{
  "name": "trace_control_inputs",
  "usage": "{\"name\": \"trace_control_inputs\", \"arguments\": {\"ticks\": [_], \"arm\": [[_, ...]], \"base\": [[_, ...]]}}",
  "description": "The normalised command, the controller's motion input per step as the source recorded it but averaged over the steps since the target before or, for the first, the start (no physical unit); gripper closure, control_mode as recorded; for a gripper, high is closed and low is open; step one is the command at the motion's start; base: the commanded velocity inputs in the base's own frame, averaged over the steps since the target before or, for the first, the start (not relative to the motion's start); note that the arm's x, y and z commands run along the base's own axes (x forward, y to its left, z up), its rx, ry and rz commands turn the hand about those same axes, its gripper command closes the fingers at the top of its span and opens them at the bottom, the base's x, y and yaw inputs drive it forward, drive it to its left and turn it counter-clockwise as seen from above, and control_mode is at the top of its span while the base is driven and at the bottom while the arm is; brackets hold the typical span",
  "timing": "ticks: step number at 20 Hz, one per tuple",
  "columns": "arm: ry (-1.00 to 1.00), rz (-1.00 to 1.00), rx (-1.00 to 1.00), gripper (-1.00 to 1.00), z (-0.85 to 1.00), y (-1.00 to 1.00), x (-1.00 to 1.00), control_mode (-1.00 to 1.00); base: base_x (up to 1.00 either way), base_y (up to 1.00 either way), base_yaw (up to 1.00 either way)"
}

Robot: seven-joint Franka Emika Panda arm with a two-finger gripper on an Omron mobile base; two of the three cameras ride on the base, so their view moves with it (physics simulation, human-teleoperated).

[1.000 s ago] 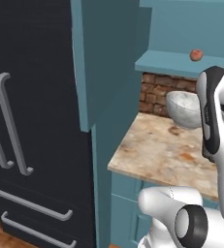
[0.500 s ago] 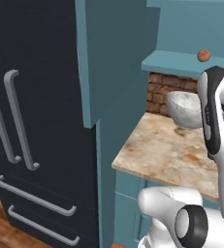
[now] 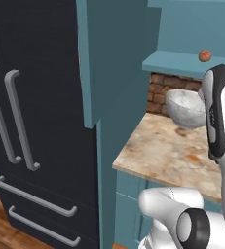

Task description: Pick the mug and place it in the sink. Pick the bowl and place it in the open cabinet and then close the cabinet.

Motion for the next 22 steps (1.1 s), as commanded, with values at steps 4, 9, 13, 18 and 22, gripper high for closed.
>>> {"name": "trace_control_inputs", "arguments": {"ticks": [4, 9, 13, 18, 22], "arm": [[-0.15, 0.04, 0.0, 1.0, 0.3, 0.0, -0.16, -1.0], [-0.28, 0.0, 0.0, 1.0, 0.3, 0.0, -0.02, -1.0], [-0.25, 0.0, 0.0, 1.0, 0.35, 0.0, 0.0, -1.0], [-0.21, 0.0, -0.02, 1.0, 0.24, 0.0, 0.01, -1.0], [-0.07, 0.0, -0.05, 1.0, 0.29, 0.0, 0.08, -1.0]], "base": [[0.0, 0.0, 0.0], [0.0, 0.0, 0.0], [0.0, 0.0, 0.0], [0.0, 0.0, 0.0], [0.0, 0.0, 0.0]]}}
